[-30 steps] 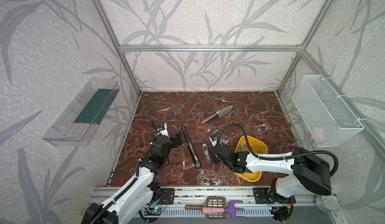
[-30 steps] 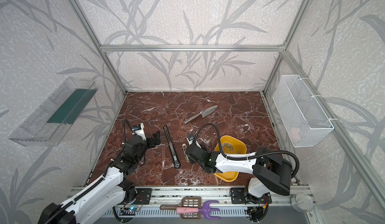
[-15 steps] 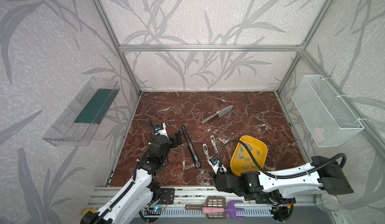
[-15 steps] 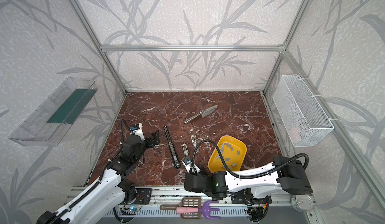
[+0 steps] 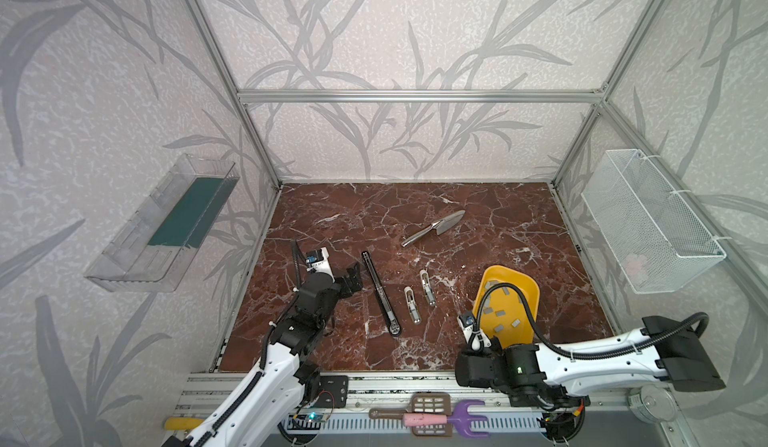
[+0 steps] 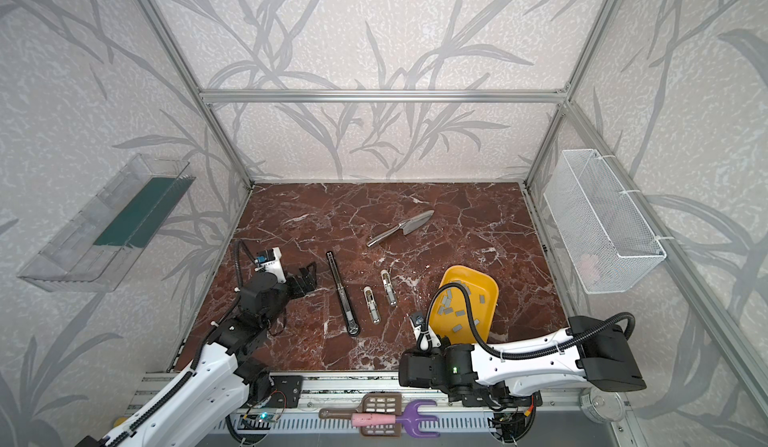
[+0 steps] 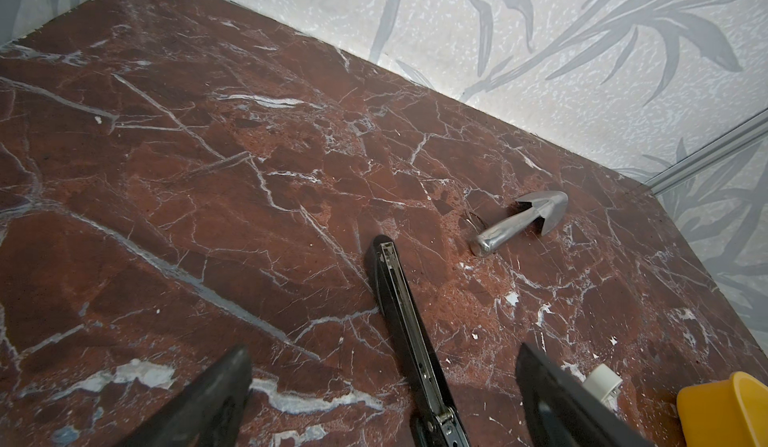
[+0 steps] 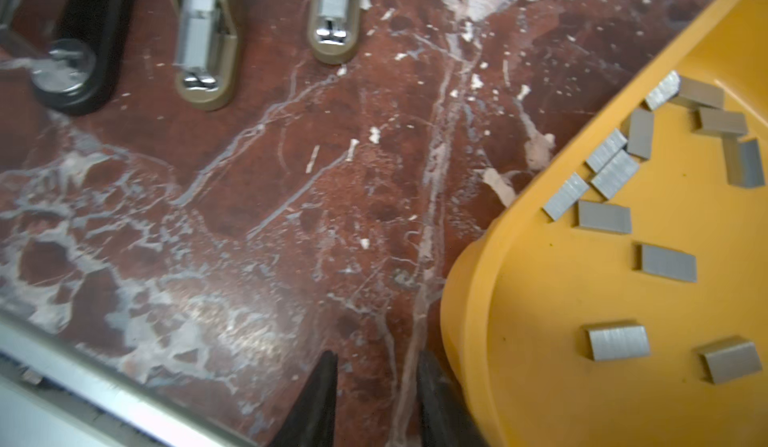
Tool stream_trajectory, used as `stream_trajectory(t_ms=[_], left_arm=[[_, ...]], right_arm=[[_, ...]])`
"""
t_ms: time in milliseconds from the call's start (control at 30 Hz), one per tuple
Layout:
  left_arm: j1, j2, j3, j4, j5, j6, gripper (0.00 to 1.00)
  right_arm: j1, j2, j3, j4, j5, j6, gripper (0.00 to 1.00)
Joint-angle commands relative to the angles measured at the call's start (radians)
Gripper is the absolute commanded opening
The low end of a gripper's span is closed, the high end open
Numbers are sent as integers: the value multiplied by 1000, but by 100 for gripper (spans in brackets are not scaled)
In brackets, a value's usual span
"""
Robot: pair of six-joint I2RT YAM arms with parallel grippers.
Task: Load the staples into the stapler
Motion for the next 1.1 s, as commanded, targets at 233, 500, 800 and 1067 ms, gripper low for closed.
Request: stream_trajectory(t_ms=[233, 500, 800, 1067], left_arm=[[3, 101, 49, 27, 28, -15, 99], [99, 307, 108, 62, 128, -38, 99], [180, 305, 82, 99, 211, -19, 99], [185, 253, 72, 80, 209, -16, 99]], right_arm=[[-195, -66, -36, -132, -2, 24, 28], [-8, -47, 82, 263, 67, -320, 52], [32, 383, 270, 647, 72, -547, 75], [-61, 548, 294, 818, -3, -568, 74]])
